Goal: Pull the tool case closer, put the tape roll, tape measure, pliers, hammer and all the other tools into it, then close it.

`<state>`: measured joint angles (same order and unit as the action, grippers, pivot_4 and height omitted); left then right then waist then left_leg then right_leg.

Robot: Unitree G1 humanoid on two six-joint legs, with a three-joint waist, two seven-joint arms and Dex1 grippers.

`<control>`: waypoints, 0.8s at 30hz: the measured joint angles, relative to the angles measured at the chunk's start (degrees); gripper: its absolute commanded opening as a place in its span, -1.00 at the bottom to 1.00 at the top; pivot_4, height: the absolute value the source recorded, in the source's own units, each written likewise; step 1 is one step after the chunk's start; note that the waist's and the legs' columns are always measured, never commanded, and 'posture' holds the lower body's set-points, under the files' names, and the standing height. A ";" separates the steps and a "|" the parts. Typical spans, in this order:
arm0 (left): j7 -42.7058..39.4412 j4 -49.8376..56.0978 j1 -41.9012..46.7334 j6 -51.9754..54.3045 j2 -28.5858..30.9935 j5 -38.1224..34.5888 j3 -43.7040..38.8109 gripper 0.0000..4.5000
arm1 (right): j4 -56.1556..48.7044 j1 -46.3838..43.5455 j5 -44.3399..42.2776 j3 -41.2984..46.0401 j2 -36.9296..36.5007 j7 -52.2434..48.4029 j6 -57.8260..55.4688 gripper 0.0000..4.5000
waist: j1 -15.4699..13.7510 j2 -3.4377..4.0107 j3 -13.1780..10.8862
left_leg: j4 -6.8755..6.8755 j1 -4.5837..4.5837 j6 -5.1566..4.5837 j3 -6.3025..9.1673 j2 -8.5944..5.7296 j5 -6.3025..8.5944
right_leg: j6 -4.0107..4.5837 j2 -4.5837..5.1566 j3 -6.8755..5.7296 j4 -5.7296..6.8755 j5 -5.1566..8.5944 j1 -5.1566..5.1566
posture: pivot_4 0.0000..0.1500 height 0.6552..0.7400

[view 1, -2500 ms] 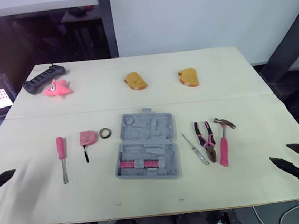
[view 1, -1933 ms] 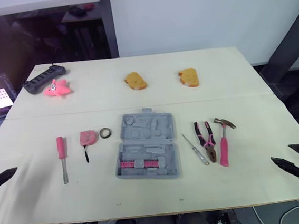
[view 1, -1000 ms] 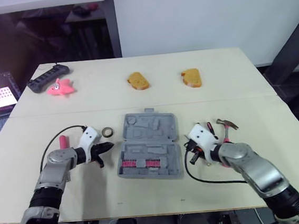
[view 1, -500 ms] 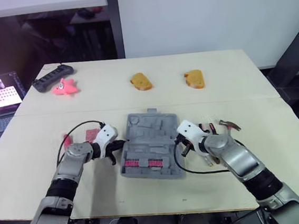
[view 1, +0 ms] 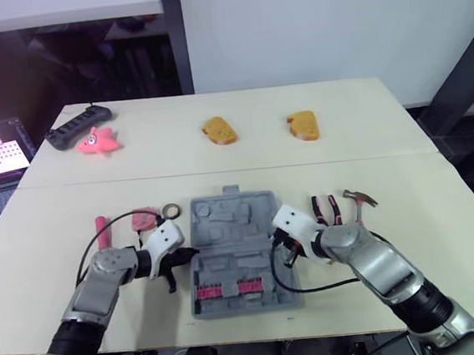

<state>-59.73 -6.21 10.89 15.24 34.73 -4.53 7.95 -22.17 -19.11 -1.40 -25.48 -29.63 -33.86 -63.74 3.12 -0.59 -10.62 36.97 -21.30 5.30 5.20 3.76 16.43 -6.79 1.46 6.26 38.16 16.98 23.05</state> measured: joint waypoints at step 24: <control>0.84 15.53 -14.23 8.54 6.89 -6.20 -3.14 -1.00 | -12.01 3.34 -9.77 -1.51 -1.63 1.39 -14.91 -0.98 | 0.77 -0.01 0.01 | -0.03 -0.07 -0.08 -0.04 0.01 0.05 | 0.05 0.02 0.03 -0.12 0.08 0.06 | 1.00 1.00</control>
<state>-58.88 9.32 -3.34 23.78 41.61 -10.73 4.81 -34.18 -15.77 -11.17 -26.99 -31.26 -32.47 -78.65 3.88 -0.59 -10.61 36.94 -21.37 5.22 5.16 3.77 16.49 -6.73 1.48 6.29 38.04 17.06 23.11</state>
